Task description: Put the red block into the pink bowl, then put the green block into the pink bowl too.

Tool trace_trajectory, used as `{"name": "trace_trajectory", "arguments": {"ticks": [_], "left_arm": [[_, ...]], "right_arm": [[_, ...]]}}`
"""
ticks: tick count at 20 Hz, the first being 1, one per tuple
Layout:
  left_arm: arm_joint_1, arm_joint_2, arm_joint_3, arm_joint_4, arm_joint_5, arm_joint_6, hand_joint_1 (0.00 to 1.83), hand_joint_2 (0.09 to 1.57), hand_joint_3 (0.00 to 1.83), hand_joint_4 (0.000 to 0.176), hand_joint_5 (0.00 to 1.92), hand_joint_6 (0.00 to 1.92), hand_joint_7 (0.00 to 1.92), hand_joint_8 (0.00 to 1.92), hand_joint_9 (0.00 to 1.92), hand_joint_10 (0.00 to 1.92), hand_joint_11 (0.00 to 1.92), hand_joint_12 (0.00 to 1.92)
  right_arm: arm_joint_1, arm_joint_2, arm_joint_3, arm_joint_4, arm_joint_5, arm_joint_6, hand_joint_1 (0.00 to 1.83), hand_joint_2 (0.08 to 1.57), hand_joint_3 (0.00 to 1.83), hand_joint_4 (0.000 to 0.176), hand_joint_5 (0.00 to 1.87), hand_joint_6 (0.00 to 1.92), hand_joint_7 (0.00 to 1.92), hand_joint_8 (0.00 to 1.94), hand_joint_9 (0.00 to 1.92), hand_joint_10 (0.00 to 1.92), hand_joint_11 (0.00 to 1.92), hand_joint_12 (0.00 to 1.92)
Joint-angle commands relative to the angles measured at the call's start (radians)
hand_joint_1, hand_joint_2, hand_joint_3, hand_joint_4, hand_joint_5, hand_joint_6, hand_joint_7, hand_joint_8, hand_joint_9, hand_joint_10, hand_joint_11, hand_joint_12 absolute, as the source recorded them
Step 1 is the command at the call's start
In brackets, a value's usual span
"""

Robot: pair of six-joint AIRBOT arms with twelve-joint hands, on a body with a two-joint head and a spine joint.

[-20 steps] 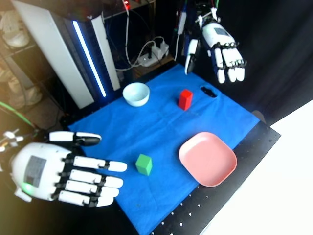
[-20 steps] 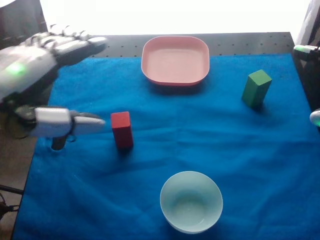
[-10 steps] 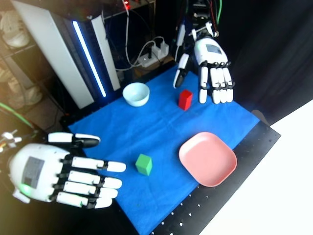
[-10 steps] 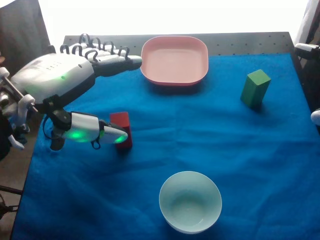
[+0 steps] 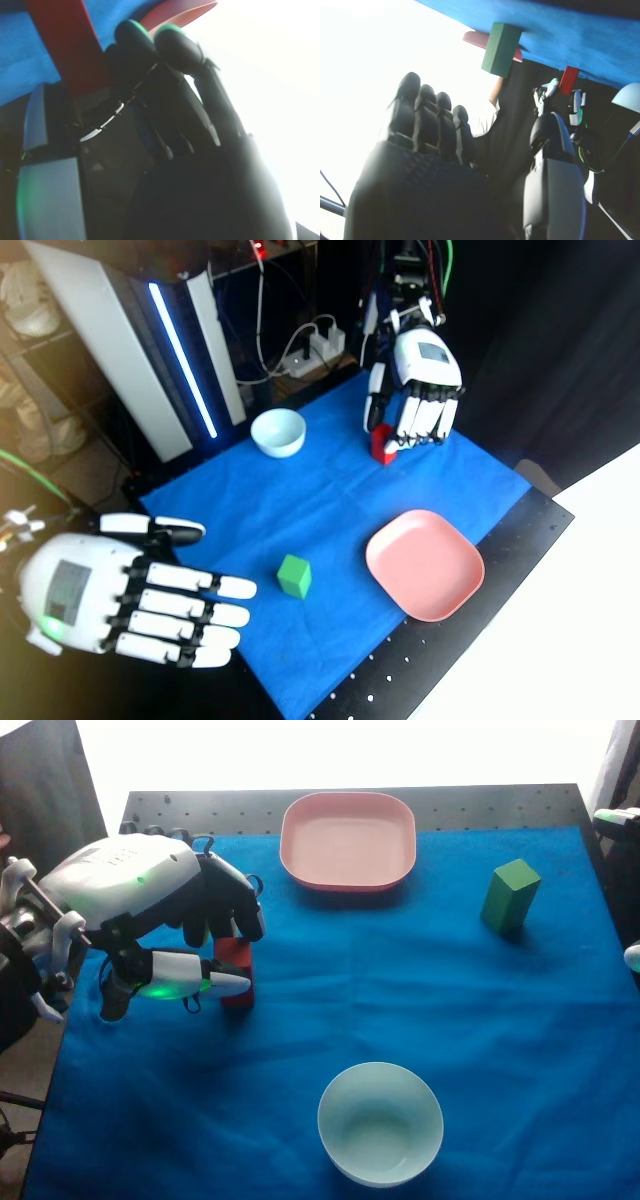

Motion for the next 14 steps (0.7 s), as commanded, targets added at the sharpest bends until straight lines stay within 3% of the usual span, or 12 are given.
{"name": "trace_trajectory", "arguments": {"ticks": [1, 3, 4, 6, 7, 8, 9, 10, 12, 14], "left_arm": [[-0.014, -0.008, 0.004, 0.005, -0.092, 0.006, 1.27, 1.05, 0.0, 0.0, 1.14, 0.57, 1.13, 0.94, 0.98, 1.11, 0.72, 1.65], [-0.023, -0.008, 0.011, 0.002, -0.099, 0.002, 1.27, 1.05, 0.0, 0.0, 1.13, 0.58, 1.13, 0.95, 0.99, 1.16, 0.8, 1.7], [-0.04, -0.008, 0.016, 0.005, -0.104, -0.002, 1.28, 1.04, 0.0, 0.0, 1.2, 0.43, 1.12, 1.0, 0.99, 1.35, 0.9, 1.81], [-0.074, -0.008, 0.024, 0.016, -0.109, -0.002, 1.28, 1.04, 0.0, 0.0, 1.27, 0.29, 1.08, 1.05, 0.96, 1.36, 0.92, 1.76], [-0.101, -0.01, 0.033, 0.024, -0.109, -0.002, 1.29, 1.04, 0.0, 0.0, 1.24, 0.35, 1.13, 0.98, 1.05, 1.31, 1.02, 1.7], [-0.119, -0.015, 0.041, 0.029, -0.109, -0.002, 1.21, 1.03, 0.0, 0.0, 1.19, 0.59, 1.13, 0.89, 1.11, 1.36, 1.09, 1.71], [-0.143, -0.024, 0.054, 0.032, -0.108, -0.002, 1.27, 1.04, 0.0, 0.0, 1.15, 0.54, 1.15, 0.93, 1.1, 1.31, 1.06, 1.67], [-0.174, -0.042, 0.076, 0.032, -0.099, -0.002, 1.28, 1.05, 0.0, 0.0, 1.12, 0.55, 1.13, 0.97, 1.05, 1.22, 0.79, 1.57], [-0.217, -0.076, 0.115, 0.032, -0.076, -0.002, 1.28, 1.05, 0.0, 0.0, 1.07, 0.66, 1.17, 0.89, 1.07, 1.07, 0.89, 1.54], [-0.261, -0.121, 0.168, 0.032, -0.036, -0.002, 1.27, 1.06, 0.0, 0.0, 1.08, 0.67, 1.14, 0.92, 1.07, 1.09, 0.92, 1.58]], "right_arm": [[0.014, 0.001, 0.005, 0.036, 0.117, 0.005, 0.8, 1.05, 0.0, 0.038, 0.2, 0.0, 0.17, 0.0, 0.15, 0.01, 0.0, 0.43], [0.014, 0.001, 0.005, 0.036, 0.117, 0.005, 0.8, 1.05, 0.0, 0.038, 0.21, 0.0, 0.18, 0.0, 0.16, 0.01, 0.0, 0.37], [0.014, 0.001, 0.005, 0.036, 0.117, 0.005, 0.79, 1.05, 0.0, 0.037, 0.2, 0.0, 0.19, 0.0, 0.17, 0.01, 0.0, 0.35], [0.014, 0.001, 0.005, 0.037, 0.117, 0.005, 0.79, 1.05, 0.0, 0.038, 0.2, 0.0, 0.18, 0.0, 0.16, 0.0, 0.05, 0.37], [0.014, 0.0, 0.005, 0.037, 0.117, 0.005, 0.79, 1.05, 0.0, 0.033, 0.2, 0.0, 0.18, 0.0, 0.16, 0.0, 0.05, 0.37], [0.014, 0.0, 0.005, 0.037, 0.117, 0.005, 0.78, 1.05, 0.0, 0.041, 0.2, 0.0, 0.18, 0.0, 0.16, 0.0, 0.03, 0.36], [0.014, -0.001, 0.006, 0.037, 0.117, 0.005, 0.79, 1.06, 0.0, 0.048, 0.2, 0.0, 0.18, 0.0, 0.15, 0.0, 0.02, 0.36], [0.014, -0.001, 0.007, 0.037, 0.117, 0.005, 0.78, 1.06, 0.0, 0.046, 0.2, 0.0, 0.18, 0.0, 0.15, 0.0, 0.03, 0.37], [0.014, -0.003, 0.009, 0.037, 0.117, 0.005, 0.8, 1.06, 0.0, 0.033, 0.21, 0.0, 0.19, 0.0, 0.17, 0.01, 0.05, 0.38], [0.014, -0.007, 0.014, 0.037, 0.117, 0.005, 0.79, 1.05, 0.0, 0.037, 0.2, 0.0, 0.19, 0.0, 0.17, 0.0, 0.04, 0.38]]}}
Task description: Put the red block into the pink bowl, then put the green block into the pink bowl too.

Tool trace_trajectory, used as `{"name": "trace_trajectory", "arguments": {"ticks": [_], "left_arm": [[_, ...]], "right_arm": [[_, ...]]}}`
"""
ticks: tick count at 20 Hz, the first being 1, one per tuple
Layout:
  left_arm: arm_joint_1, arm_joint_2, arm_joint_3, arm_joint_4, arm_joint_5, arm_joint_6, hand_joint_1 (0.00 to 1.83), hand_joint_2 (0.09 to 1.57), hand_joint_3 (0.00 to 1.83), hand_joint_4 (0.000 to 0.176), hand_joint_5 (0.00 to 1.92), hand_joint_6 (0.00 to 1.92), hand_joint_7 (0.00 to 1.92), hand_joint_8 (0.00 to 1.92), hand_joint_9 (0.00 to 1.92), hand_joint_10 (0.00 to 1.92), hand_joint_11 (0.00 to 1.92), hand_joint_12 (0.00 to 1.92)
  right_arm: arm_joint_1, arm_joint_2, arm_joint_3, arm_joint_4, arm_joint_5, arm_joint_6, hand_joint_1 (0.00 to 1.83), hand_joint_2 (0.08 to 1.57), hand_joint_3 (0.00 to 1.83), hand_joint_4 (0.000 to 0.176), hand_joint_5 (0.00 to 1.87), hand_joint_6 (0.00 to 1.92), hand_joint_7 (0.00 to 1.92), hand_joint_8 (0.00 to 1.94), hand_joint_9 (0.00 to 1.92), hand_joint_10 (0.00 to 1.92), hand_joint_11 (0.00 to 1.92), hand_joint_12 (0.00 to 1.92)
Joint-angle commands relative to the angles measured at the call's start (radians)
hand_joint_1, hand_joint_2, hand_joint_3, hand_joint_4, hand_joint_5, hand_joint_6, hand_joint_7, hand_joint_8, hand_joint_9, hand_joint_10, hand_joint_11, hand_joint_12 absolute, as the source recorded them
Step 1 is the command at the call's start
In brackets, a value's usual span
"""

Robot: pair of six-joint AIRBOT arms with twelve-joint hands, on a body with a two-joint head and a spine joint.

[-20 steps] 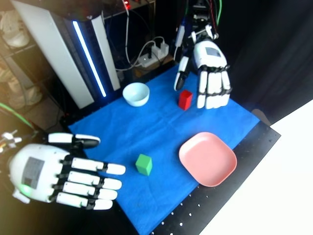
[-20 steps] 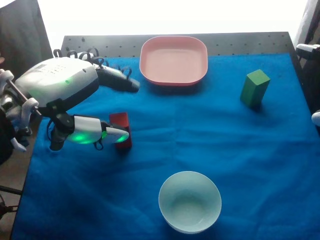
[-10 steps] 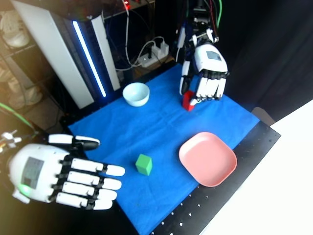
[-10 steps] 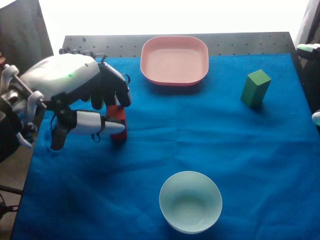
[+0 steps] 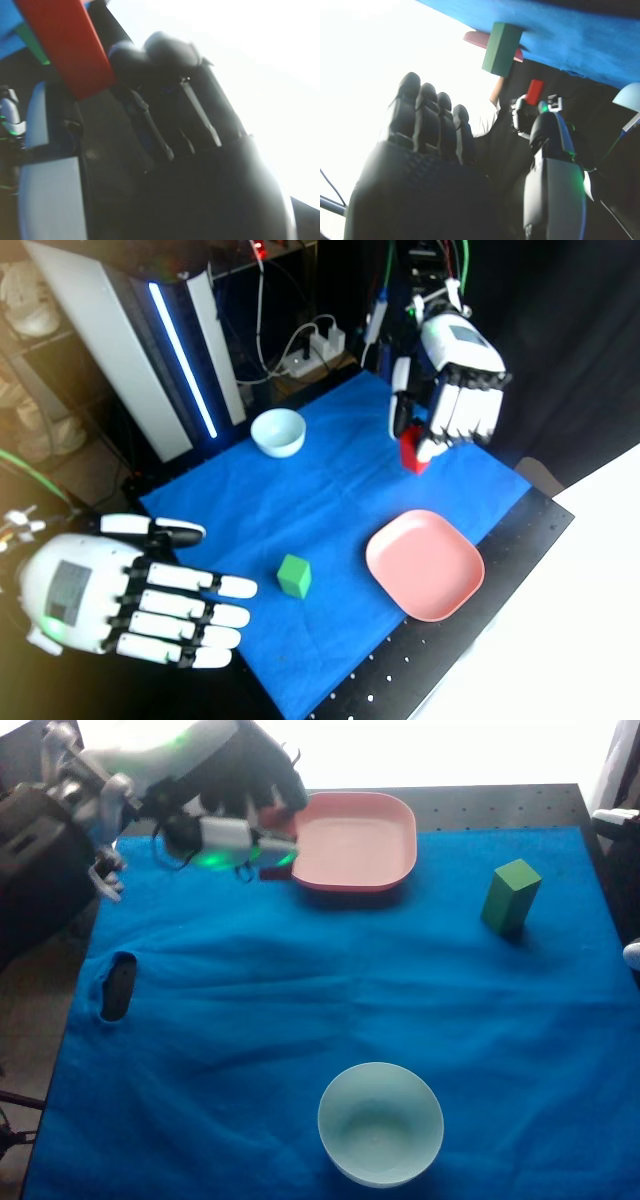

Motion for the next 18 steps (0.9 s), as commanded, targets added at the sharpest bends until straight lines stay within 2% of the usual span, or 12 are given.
{"name": "trace_trajectory", "arguments": {"ticks": [1, 2, 3, 6, 7, 8, 9, 12, 13, 14, 16, 18], "left_arm": [[-0.019, -0.01, 0.014, 0.002, -0.085, -0.002, 1.25, 1.07, 0.0, 0.0, 1.08, 0.68, 1.09, 0.97, 1.04, 1.09, 0.92, 1.57], [-0.032, -0.032, 0.04, -0.001, -0.071, -0.002, 1.25, 1.07, 0.0, 0.0, 1.08, 0.69, 1.08, 0.98, 1.03, 1.09, 0.92, 1.57], [-0.053, -0.075, 0.091, -0.009, -0.041, -0.002, 1.26, 1.06, 0.0, 0.0, 1.1, 0.63, 1.12, 0.95, 1.08, 1.14, 1.02, 1.6], [-0.08, -0.126, 0.157, -0.012, 0.005, -0.002, 1.26, 1.06, 0.0, 0.0, 1.06, 0.71, 1.17, 0.84, 1.16, 0.97, 1.0, 1.53], [-0.087, -0.142, 0.181, -0.018, 0.027, -0.001, 1.12, 1.07, 0.0, 0.036, 1.07, 0.8, 1.09, 0.76, 0.83, 1.21, 0.2, 1.84], [-0.092, -0.154, 0.2, -0.025, 0.046, -0.001, 1.12, 1.08, 0.0, 0.0, 1.06, 0.85, 1.06, 0.75, 0.81, 1.39, 0.37, 1.91], [-0.094, -0.169, 0.222, -0.033, 0.064, 0.0, 1.22, 1.09, 0.0, 0.0, 1.06, 0.72, 1.03, 1.05, 0.87, 1.4, 0.67, 1.86], [-0.104, -0.206, 0.271, -0.043, 0.111, 0.006, 1.25, 1.1, 0.0, 0.0, 0.98, 0.81, 1.07, 1.04, 1.02, 1.13, 0.97, 1.52], [-0.106, -0.209, 0.274, -0.048, 0.117, 0.015, 1.08, 1.09, 0.0, 0.099, 1.0, 0.91, 1.0, 0.61, 0.98, 0.9, 0.88, 1.44], [-0.107, -0.211, 0.274, -0.059, 0.121, 0.036, 0.98, 0.99, 0.0, 0.0, 0.9, 0.43, 0.98, 0.36, 0.93, 0.77, 0.76, 1.45], [-0.108, -0.214, 0.274, -0.08, 0.121, 0.063, 0.84, 0.92, 0.0, 0.0, 0.75, 0.04, 0.86, 0.09, 0.75, 0.58, 0.51, 1.39], [-0.11, -0.215, 0.275, -0.083, 0.119, 0.063, 0.8, 0.92, 0.0, 0.0, 0.63, 0.0, 0.75, 0.0, 0.73, 0.26, 0.42, 1.14]], "right_arm": [[0.014, -0.003, 0.01, 0.034, 0.115, 0.005, 0.77, 1.06, 0.0, 0.03, 0.21, 0.0, 0.19, 0.0, 0.17, 0.0, 0.03, 0.38], [0.014, -0.008, 0.015, 0.034, 0.115, 0.005, 0.77, 1.06, 0.0, 0.028, 0.21, 0.0, 0.2, 0.0, 0.17, 0.0, 0.03, 0.38], [0.015, -0.018, 0.026, 0.034, 0.115, 0.005, 0.75, 1.03, 0.0, 0.058, 0.22, 0.0, 0.22, 0.01, 0.22, 0.0, 0.02, 0.46], [0.017, -0.025, 0.033, 0.034, 0.115, 0.005, 0.82, 1.03, 0.0, 0.029, 0.22, 0.0, 0.22, 0.0, 0.21, 0.0, 0.06, 0.5], [0.02, -0.027, 0.034, 0.034, 0.115, 0.005, 0.77, 1.03, 0.0, 0.041, 0.23, 0.0, 0.22, 0.0, 0.22, 0.0, 0.08, 0.51], [0.021, -0.029, 0.036, 0.033, 0.115, 0.005, 0.73, 1.03, 0.0, 0.043, 0.23, 0.0, 0.22, 0.0, 0.22, 0.0, 0.07, 0.51], [0.022, -0.033, 0.037, 0.033, 0.115, 0.005, 0.71, 1.03, 0.0, 0.043, 0.24, 0.01, 0.24, 0.01, 0.24, 0.01, 0.09, 0.52], [0.024, -0.041, 0.042, 0.033, 0.115, 0.005, 0.73, 1.02, 0.0, 0.059, 0.24, 0.0, 0.27, 0.0, 0.28, 0.0, 0.03, 0.76], [0.027, -0.043, 0.043, 0.033, 0.115, 0.005, 0.74, 1.02, 0.0, 0.067, 0.22, 0.0, 0.25, 0.0, 0.27, 0.0, 0.04, 0.79], [0.029, -0.043, 0.043, 0.033, 0.115, 0.005, 0.73, 1.02, 0.0, 0.063, 0.22, 0.0, 0.24, 0.0, 0.27, 0.0, 0.05, 0.8], [0.029, -0.044, 0.043, 0.033, 0.115, 0.005, 0.76, 1.03, 0.0, 0.045, 0.21, 0.0, 0.22, 0.0, 0.25, 0.0, 0.06, 0.75], [0.03, -0.045, 0.043, 0.032, 0.115, 0.005, 0.78, 1.03, 0.0, 0.034, 0.22, 0.0, 0.22, 0.0, 0.24, 0.0, 0.07, 0.68]]}}
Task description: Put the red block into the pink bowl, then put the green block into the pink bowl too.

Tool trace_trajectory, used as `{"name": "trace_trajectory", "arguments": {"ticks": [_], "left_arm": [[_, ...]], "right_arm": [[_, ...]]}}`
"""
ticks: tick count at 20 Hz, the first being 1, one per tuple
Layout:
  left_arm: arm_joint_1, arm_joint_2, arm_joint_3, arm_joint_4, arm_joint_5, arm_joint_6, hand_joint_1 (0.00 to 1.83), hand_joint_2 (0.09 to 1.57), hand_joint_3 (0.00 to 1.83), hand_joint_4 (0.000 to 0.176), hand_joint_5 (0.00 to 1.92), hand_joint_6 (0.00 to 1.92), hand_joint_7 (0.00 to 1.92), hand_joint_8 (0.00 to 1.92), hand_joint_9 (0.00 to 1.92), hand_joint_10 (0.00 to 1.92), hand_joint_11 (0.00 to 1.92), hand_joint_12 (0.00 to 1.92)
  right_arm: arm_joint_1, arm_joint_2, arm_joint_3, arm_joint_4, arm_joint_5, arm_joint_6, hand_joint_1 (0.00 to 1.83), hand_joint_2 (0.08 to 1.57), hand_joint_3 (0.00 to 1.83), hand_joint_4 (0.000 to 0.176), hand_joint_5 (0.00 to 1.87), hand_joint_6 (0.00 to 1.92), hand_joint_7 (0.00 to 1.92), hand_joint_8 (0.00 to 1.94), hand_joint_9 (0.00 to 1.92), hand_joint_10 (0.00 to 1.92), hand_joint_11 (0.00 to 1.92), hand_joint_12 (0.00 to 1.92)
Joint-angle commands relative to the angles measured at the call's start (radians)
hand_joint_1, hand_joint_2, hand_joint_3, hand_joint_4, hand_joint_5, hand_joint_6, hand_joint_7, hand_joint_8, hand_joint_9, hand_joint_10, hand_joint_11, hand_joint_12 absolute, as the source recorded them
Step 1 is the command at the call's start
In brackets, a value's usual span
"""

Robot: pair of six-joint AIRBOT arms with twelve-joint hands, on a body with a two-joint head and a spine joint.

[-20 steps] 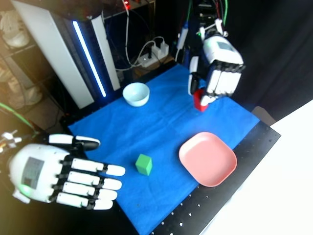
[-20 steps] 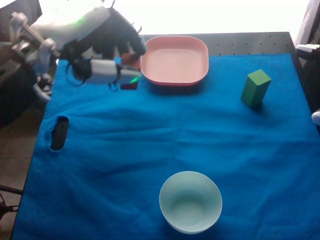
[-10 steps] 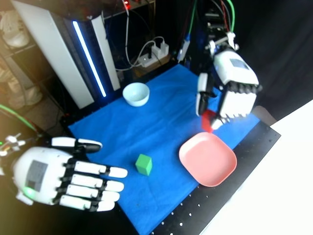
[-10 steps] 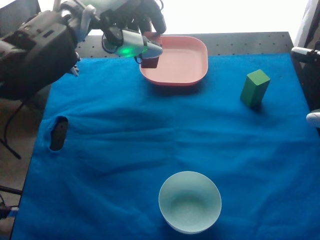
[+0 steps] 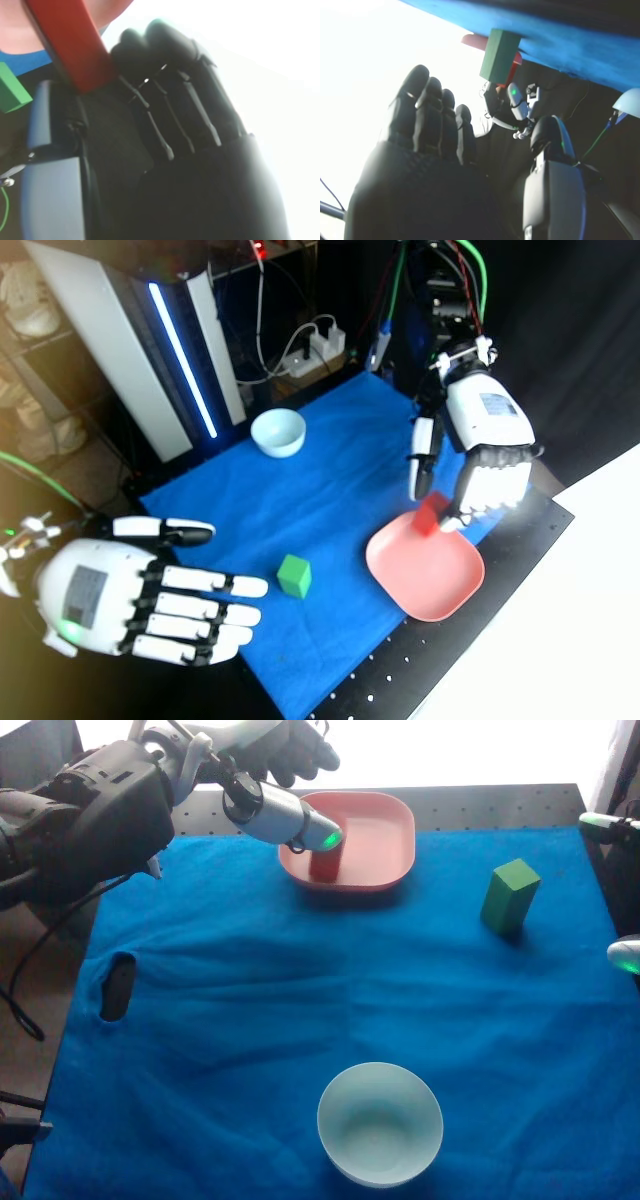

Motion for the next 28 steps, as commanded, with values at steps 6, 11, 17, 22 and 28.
{"name": "trace_trajectory", "arguments": {"ticks": [6, 11, 17, 22, 28], "left_arm": [[-0.001, 0.066, -0.074, 0.01, -0.18, 0.013, 0.72, 0.89, 0.0, 0.093, 0.43, 0.0, 0.5, 0.0, 0.54, 0.0, 0.1, 1.07], [0.122, 0.22, -0.255, 0.01, -0.292, 0.04, 0.64, 0.87, 0.0, 0.176, 0.15, 0.0, 0.13, 0.0, 0.06, 0.01, 0.0, 0.0], [0.276, 0.4, -0.444, 0.0, -0.433, 0.059, 0.72, 0.86, 0.0, 0.175, 0.06, 0.0, 0.0, 0.0, 0.0, 0.0, 0.0, 0.0], [0.401, 0.517, -0.582, -0.044, -0.548, 0.123, 0.74, 0.85, 0.0, 0.137, 0.09, 0.01, 0.01, 0.0, 0.0, 0.0, 0.01, 0.0], [0.548, 0.584, -0.68, -0.112, -0.717, 0.123, 0.76, 0.82, 0.0, 0.131, 0.1, 0.0, 0.01, 0.0, 0.0, 0.0, 0.0, 0.0]], "right_arm": [[0.013, -0.005, 0.006, 0.029, 0.116, 0.012, 0.79, 1.05, 0.0, 0.037, 0.21, 0.0, 0.22, 0.0, 0.25, 0.01, 0.02, 0.68], [0.014, -0.003, 0.008, 0.029, 0.116, 0.027, 0.77, 1.01, 0.0, 0.034, 0.26, 0.0, 0.27, 0.0, 0.25, 0.0, 0.0, 0.43], [0.036, -0.004, 0.013, 0.024, 0.116, 0.028, 0.86, 0.97, 0.0, 0.015, 0.27, 0.0, 0.26, 0.0, 0.26, 0.0, 0.0, 0.77], [0.095, -0.022, 0.037, -0.005, 0.089, 0.028, 0.81, 0.93, 0.0, 0.08, 0.28, 0.0, 0.24, 0.0, 0.23, 0.0, 0.0, 0.61], [0.256, -0.092, 0.1, -0.141, -0.061, 0.028, 0.76, 0.93, 0.0, 0.072, 0.35, 0.0, 0.36, 0.0, 0.35, 0.0, 0.2, 0.37]]}}
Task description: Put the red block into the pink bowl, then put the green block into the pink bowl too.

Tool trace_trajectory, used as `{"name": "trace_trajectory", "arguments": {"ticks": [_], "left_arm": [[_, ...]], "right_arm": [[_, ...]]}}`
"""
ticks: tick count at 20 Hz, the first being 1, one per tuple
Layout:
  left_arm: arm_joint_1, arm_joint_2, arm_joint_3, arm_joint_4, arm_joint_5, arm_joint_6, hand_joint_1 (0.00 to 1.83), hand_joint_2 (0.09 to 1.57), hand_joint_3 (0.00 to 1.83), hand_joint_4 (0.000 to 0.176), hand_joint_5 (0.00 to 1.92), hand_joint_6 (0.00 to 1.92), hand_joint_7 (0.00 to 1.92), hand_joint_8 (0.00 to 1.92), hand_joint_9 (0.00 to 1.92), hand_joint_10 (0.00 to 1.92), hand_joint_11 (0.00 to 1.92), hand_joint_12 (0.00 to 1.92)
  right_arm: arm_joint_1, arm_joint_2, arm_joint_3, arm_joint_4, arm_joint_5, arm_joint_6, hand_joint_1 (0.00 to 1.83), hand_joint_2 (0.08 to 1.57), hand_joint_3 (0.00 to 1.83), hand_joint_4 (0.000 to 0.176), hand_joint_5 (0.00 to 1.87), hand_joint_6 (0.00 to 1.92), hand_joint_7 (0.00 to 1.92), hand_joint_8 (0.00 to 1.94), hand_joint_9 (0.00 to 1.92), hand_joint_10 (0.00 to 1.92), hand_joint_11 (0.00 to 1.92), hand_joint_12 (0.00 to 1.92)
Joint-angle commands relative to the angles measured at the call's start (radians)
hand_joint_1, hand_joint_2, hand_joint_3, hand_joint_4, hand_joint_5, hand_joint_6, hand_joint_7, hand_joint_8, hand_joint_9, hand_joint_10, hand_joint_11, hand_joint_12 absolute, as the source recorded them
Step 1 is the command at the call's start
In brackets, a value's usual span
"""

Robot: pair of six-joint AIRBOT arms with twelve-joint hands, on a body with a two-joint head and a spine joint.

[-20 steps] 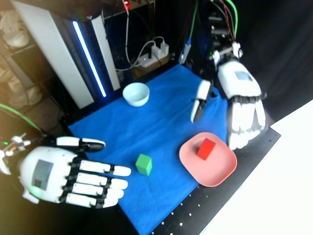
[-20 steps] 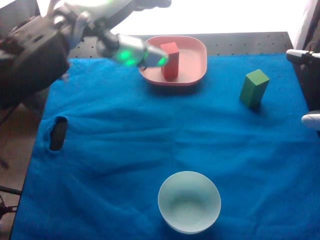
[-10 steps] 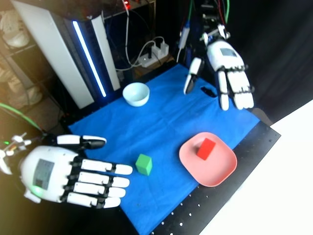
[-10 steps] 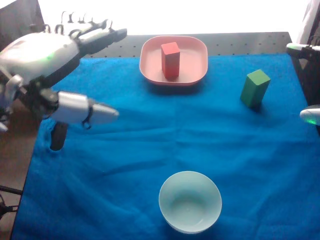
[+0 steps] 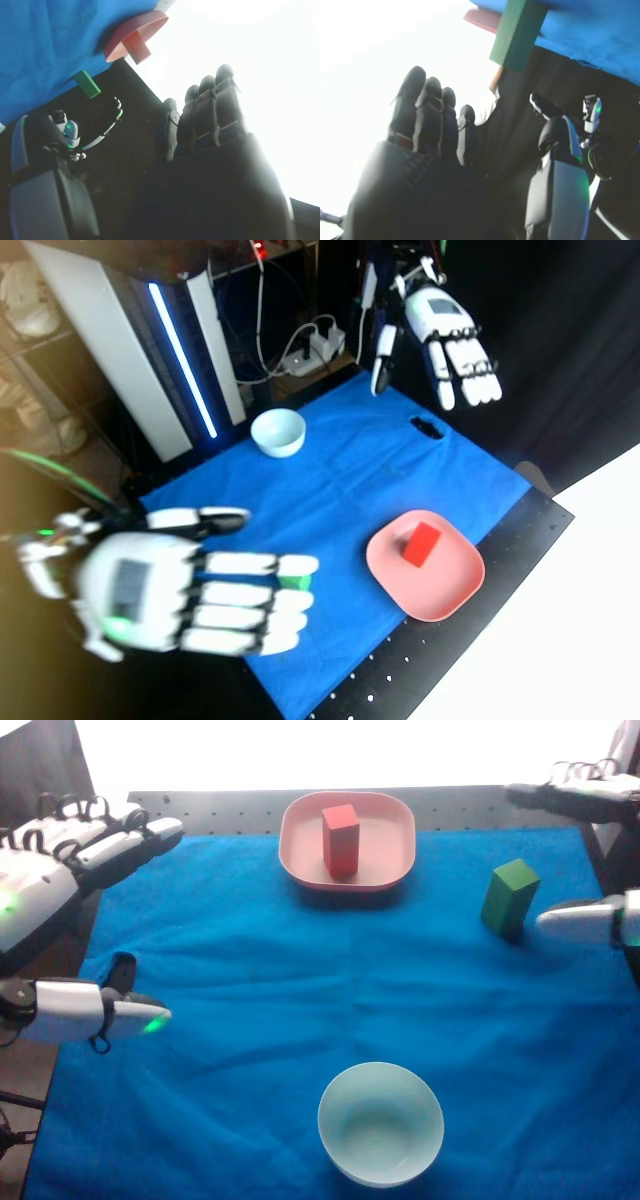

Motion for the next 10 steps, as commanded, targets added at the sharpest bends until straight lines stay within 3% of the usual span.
{"name": "trace_trajectory", "arguments": {"ticks": [1, 3, 4, 5, 6, 7, 8, 9, 10], "left_arm": [[-0.008, 0.004, -0.003, 0.009, -0.147, 0.002, 0.79, 0.82, 0.0, 0.117, 0.09, 0.0, 0.01, 0.0, 0.0, 0.0, 0.0, 0.0], [-0.007, 0.002, -0.005, 0.006, -0.144, 0.002, 0.82, 0.83, 0.0, 0.096, 0.09, 0.0, 0.02, 0.0, 0.0, 0.0, 0.0, 0.0], [-0.005, 0.002, -0.006, 0.006, -0.146, 0.002, 0.82, 0.83, 0.0, 0.092, 0.09, 0.0, 0.02, 0.0, 0.0, 0.0, 0.0, 0.0], [-0.004, 0.002, -0.008, 0.006, -0.148, 0.002, 0.84, 0.82, 0.0, 0.098, 0.11, 0.01, 0.02, 0.0, 0.0, 0.0, 0.0, 0.0], [-0.002, 0.002, -0.008, 0.006, -0.148, 0.002, 0.84, 0.82, 0.0, 0.091, 0.11, 0.01, 0.02, 0.0, 0.0, 0.0, 0.0, 0.0], [-0.002, 0.001, -0.008, 0.006, -0.148, 0.002, 0.84, 0.82, 0.0, 0.072, 0.1, 0.01, 0.02, 0.0, 0.0, 0.0, 0.0, 0.0], [-0.002, -0.001, -0.008, 0.006, -0.148, 0.002, 0.83, 0.81, 0.0, 0.065, 0.11, 0.01, 0.02, 0.0, 0.0, 0.0, 0.0, 0.0], [-0.002, -0.004, -0.008, 0.006, -0.149, 0.002, 0.84, 0.81, 0.0, 0.051, 0.11, 0.01, 0.02, 0.0, 0.0, 0.0, 0.0, 0.0], [-0.002, -0.005, -0.008, 0.006, -0.148, 0.002, 0.84, 0.81, 0.0, 0.051, 0.11, 0.01, 0.02, 0.0, 0.0, 0.0, 0.0, 0.0]], "right_arm": [[0.018, -0.007, 0.014, 0.027, 0.077, 0.008, 0.76, 0.92, 0.0, 0.059, 0.4, 0.0, 0.42, 0.0, 0.41, 0.01, 0.27, 0.36], [0.042, -0.028, 0.033, 0.012, 0.047, 0.008, 0.79, 0.94, 0.0, 0.054, 0.5, 0.0, 0.51, 0.0, 0.5, 0.0, 0.28, 0.49], [0.066, -0.042, 0.048, -0.011, 0.015, 0.008, 0.82, 0.94, 0.0, 0.02, 0.57, 0.01, 0.58, 0.01, 0.58, 0.01, 0.34, 0.64], [0.08, -0.05, 0.057, -0.026, -0.006, 0.008, 0.86, 0.94, 0.0, 0.0, 0.67, 0.0, 0.71, 0.01, 0.72, 0.03, 0.46, 0.82], [0.093, -0.058, 0.066, -0.045, -0.026, 0.008, 0.88, 0.94, 0.0, 0.0, 0.74, 0.01, 0.79, 0.01, 0.8, 0.04, 0.53, 0.91], [0.101, -0.061, 0.071, -0.057, -0.037, 0.008, 0.95, 0.94, 0.0, 0.0, 0.83, 0.01, 0.89, 0.03, 0.89, 0.07, 0.53, 1.09], [0.108, -0.064, 0.075, -0.07, -0.046, 0.008, 1.03, 0.94, 0.0, 0.0, 0.94, 0.03, 1.01, 0.07, 1.02, 0.17, 0.62, 1.32], [0.112, -0.067, 0.08, -0.075, -0.053, 0.008, 1.09, 0.95, 0.0, 0.0, 1.07, 0.02, 1.16, 0.1, 0.9, 0.81, 0.7, 1.46], [0.114, -0.069, 0.083, -0.076, -0.055, 0.008, 1.09, 0.95, 0.0, 0.0, 1.07, 0.02, 1.16, 0.1, 0.9, 0.81, 0.7, 1.46]]}}
